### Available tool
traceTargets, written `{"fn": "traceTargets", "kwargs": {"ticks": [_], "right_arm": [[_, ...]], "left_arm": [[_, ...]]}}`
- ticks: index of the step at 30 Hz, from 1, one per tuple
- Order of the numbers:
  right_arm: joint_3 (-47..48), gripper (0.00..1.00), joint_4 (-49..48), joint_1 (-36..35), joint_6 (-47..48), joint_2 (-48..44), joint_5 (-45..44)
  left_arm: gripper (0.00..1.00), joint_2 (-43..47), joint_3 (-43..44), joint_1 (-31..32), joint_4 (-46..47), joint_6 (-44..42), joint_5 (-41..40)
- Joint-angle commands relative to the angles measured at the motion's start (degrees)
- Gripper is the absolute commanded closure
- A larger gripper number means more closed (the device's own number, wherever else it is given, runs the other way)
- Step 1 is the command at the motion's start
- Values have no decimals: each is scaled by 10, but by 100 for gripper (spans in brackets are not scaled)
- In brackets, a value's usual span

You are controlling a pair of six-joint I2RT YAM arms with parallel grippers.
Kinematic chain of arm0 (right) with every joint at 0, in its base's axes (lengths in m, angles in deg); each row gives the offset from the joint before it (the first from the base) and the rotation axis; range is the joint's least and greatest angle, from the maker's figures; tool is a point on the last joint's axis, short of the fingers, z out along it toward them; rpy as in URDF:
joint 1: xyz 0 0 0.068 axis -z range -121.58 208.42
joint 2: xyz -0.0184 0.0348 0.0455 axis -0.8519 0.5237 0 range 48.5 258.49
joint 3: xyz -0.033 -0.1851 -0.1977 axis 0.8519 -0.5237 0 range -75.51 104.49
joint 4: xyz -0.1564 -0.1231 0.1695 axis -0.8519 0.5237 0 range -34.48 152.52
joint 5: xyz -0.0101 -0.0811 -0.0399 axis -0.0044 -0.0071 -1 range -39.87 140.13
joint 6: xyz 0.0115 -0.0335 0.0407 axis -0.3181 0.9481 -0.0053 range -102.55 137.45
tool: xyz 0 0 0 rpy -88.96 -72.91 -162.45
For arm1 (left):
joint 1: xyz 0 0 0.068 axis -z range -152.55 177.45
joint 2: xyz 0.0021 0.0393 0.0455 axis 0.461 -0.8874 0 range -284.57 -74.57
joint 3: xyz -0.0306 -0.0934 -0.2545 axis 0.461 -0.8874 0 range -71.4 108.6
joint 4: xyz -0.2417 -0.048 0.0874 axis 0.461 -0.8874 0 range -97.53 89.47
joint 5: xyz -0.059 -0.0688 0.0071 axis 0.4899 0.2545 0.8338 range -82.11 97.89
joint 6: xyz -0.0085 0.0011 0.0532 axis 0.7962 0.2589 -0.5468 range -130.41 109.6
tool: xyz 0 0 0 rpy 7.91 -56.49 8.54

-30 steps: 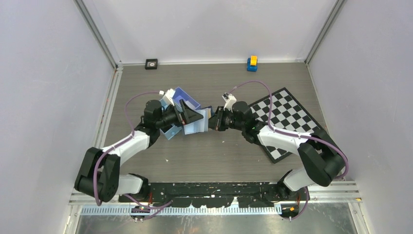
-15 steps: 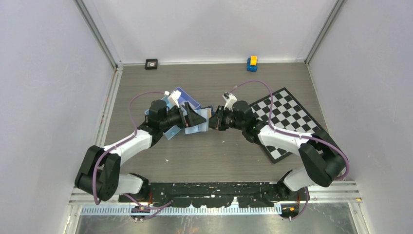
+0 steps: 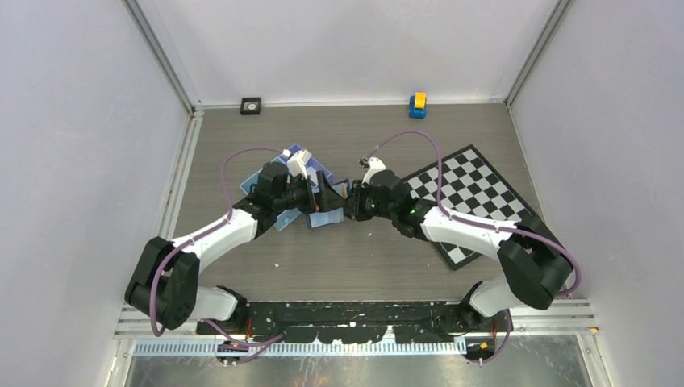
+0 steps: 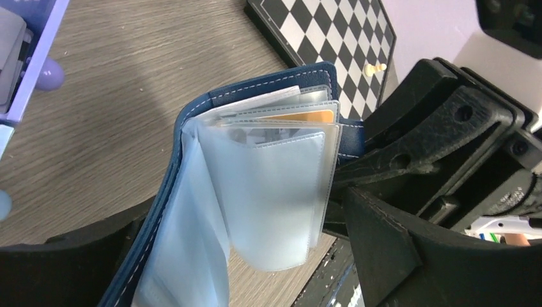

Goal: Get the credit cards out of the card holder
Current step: Remove the credit card from the card holder.

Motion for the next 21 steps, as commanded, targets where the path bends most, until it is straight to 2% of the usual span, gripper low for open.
{"fn": "traceTargets", "kwargs": {"ticks": [1,3,7,10,13,16,21], "right_arm": [[40,100,6,-29,39,-28,-63],[42,100,25,-34,47,-37,-108],[41,100,43,-35,51,-51,-148],[42,99,54,-34,52,-56,-159],[39,100,46,-34,53,-56,-147],[42,100,44,-34,51,-50,-135],[40,100,38,-33,49,-50,-125]], "left_arm": [[10,-1,29,6,-62,-24,-78],[8,3,36,6,-95,-31,-111],[14,4,35,5,-99,-30,-120],[26,-3,36,2,-95,-26,-106],[38,2,14,-21,-42,0,-65],[38,9,-10,-47,9,30,-17],[38,13,-25,-62,56,50,18]]}}
